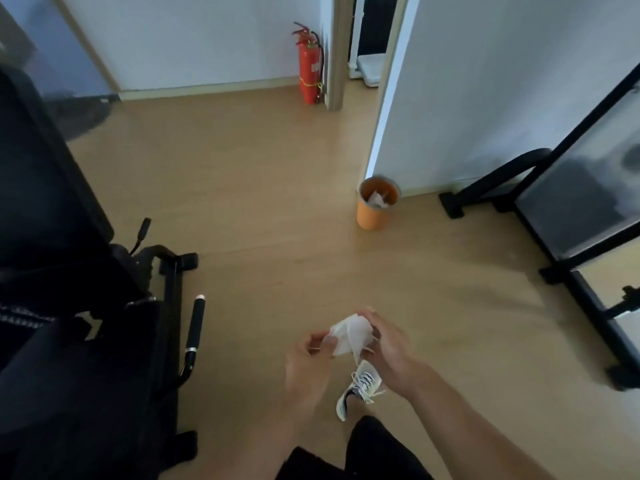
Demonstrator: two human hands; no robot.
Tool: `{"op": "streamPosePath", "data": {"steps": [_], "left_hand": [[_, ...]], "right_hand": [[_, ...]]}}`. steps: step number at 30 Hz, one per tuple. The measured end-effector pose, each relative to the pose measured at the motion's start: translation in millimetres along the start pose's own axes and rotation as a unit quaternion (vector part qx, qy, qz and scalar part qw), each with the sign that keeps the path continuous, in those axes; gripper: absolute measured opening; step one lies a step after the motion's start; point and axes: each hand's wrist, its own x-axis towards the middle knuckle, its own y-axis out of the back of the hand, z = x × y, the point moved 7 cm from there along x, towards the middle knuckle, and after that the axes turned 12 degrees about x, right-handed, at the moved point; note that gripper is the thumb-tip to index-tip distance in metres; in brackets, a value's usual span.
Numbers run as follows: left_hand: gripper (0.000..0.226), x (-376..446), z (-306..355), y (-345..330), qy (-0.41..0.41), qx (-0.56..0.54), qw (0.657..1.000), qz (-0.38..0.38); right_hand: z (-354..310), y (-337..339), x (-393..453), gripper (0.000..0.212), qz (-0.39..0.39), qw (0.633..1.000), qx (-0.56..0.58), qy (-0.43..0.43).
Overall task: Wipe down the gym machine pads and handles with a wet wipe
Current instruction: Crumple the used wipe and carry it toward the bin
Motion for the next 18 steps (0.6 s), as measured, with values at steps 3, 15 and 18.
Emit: {"op": "streamPosePath", "data": {"steps": [3, 15, 18], "left_hand": [[0.01, 42.1, 38.6, -25.8, -0.001, 0.022, 1.0, -0.011], [0.012, 175.2, 201.5, -121.3, -0.042, 0.022, 0.996, -0.069], [0.012, 211.6, 225.4, -132.0, -0.041, 0.032, 0.997, -0.065]], "right_hand": [[-41.2, 11.7, 39.3, 0.022, -0.021, 0.999, 0.037, -0.014], [-218.4, 18.5, 176.5, 0.024, -0.038, 0.999, -0.035, -0.003], [-245.0, 11.8, 210.7, 0.021, -0.021, 0.996, -0.091, -0.012]]}}
